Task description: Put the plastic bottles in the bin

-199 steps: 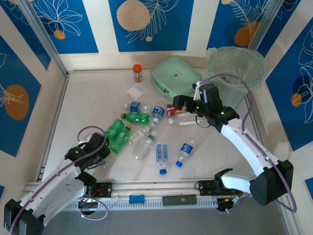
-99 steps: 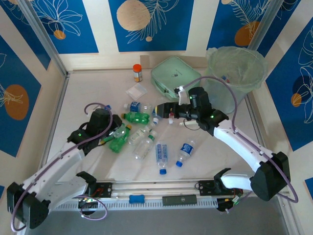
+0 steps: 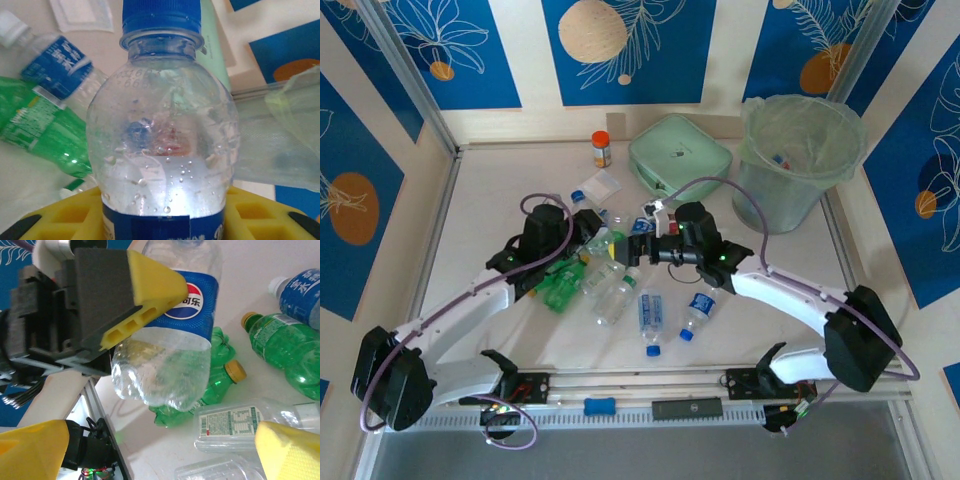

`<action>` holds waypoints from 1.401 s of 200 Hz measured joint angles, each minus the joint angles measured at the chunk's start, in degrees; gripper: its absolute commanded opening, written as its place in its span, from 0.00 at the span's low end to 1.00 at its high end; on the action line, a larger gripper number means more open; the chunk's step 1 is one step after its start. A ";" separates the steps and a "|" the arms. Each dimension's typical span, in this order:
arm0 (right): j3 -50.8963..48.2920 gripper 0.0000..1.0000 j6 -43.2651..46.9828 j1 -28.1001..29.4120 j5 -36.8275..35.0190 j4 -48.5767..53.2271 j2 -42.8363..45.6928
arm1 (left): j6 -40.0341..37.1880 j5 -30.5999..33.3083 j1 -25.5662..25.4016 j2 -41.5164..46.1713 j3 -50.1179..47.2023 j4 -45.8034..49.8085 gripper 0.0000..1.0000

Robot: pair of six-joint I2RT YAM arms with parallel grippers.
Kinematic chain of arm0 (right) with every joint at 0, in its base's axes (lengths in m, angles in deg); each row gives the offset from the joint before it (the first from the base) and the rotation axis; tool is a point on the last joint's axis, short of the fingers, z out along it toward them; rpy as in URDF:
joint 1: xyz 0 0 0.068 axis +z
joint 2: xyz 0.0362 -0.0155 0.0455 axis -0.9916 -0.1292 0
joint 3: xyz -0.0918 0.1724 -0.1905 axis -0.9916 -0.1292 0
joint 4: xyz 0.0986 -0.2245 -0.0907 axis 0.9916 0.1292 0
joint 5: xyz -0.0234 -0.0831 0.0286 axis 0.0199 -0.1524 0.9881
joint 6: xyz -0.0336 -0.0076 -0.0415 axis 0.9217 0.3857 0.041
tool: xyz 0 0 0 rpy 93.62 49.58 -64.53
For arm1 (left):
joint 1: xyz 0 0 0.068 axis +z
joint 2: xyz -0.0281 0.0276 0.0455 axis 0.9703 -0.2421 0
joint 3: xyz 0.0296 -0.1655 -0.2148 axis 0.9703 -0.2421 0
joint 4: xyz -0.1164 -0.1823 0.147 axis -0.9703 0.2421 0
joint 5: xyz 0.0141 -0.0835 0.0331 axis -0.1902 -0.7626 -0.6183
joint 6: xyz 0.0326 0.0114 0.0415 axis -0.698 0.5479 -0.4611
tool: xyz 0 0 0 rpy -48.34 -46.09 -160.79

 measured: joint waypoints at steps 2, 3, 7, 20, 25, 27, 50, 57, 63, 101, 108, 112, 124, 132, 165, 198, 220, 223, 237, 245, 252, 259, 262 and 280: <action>0.00 0.94 -0.09 0.07 0.00 -0.13 -0.17 | 0.22 -0.02 -0.11 -0.04 -0.02 -0.15 0.44; 0.00 0.94 -0.15 0.13 0.02 -0.22 -0.37 | 0.31 0.00 -0.17 -0.07 -0.02 -0.24 0.44; 0.00 0.94 -0.33 0.31 -0.02 -0.52 -0.74 | 0.48 -0.09 -0.37 -0.17 -0.02 -0.66 0.44; 0.00 0.94 -0.68 0.76 0.00 -1.66 -2.01 | 1.44 -0.42 -0.83 -0.33 -0.04 -1.75 0.44; 0.00 0.94 -0.79 0.87 0.02 -2.01 -2.40 | 1.81 -0.46 -0.98 -0.35 -0.07 -1.99 0.44; 0.00 0.94 -0.81 0.92 0.00 -2.14 -2.56 | 1.84 -0.48 -1.03 -0.35 -0.07 -2.10 0.44; 0.39 0.93 -0.76 1.20 -0.04 -2.49 -4.28 | 2.99 -1.07 -1.62 -0.35 -0.07 -2.99 0.45; 0.61 0.93 -0.74 1.25 -0.11 -2.47 -4.81 | 3.21 -1.27 -1.84 -0.35 -0.13 -3.34 0.45; 0.94 0.93 -0.63 1.29 -0.17 -2.45 -5.33 | 3.39 -1.40 -1.97 -0.35 -0.17 -3.61 0.45; 3.74 0.88 0.09 1.57 -0.20 -2.80 -7.89 | 5.20 -1.95 -2.73 -0.87 -1.11 -5.53 0.46; 3.93 0.86 0.50 1.57 -0.11 -2.80 -8.17 | 5.70 -2.01 -2.89 -1.05 -1.38 -5.81 0.46; 3.96 0.85 0.81 1.57 -0.15 -2.80 -8.26 | 5.77 -2.03 -2.89 -1.11 -1.44 -5.92 0.46; 4.02 0.79 1.16 1.57 -0.15 -2.84 -8.57 | 6.16 -2.03 -2.91 -1.22 -1.68 -6.19 0.46; 4.02 0.75 1.36 1.60 -0.17 -2.86 -8.66 | 6.36 -2.05 -2.93 -1.25 -1.81 -6.21 0.46; 4.02 0.58 1.75 2.05 -0.37 -2.91 -8.66 | 6.78 -2.01 -2.97 -1.25 -2.38 -6.38 0.49; 4.02 0.54 2.23 2.10 -0.46 -2.97 -8.63 | 6.49 -1.95 -2.99 -1.25 -2.45 -6.43 0.75; 4.02 0.53 2.71 2.14 -1.73 -2.82 -8.61 | 6.82 -3.21 -3.58 -0.98 -2.49 -6.56 0.99; 4.02 0.52 2.78 2.14 -1.90 -2.82 -8.59 | 7.37 -3.26 -3.69 -0.90 -2.49 -6.54 0.99; 3.91 0.52 3.17 2.14 -3.02 -2.23 -8.20 | 6.32 -3.50 -4.04 -0.07 -2.49 -6.08 0.99; 3.63 0.52 3.37 2.14 -3.50 -1.73 -7.61 | 5.49 -3.39 -4.07 0.85 -2.47 -5.29 0.99; 3.30 0.52 3.58 2.14 -4.20 -1.16 -6.84 | 4.59 -3.15 -4.07 1.73 -2.47 -4.44 0.99; 2.84 0.52 3.78 2.14 -4.90 -0.35 -5.88 | 3.74 -2.78 -4.04 2.62 -2.45 -3.45 0.99; 2.67 0.52 3.82 2.14 -5.25 -0.07 -5.44 | 3.28 -2.60 -4.04 2.97 -2.43 -3.08 0.99; 1.18 0.51 4.39 2.08 -7.67 2.93 -1.88 | 0.61 -1.84 -3.48 5.33 -2.40 -0.92 0.99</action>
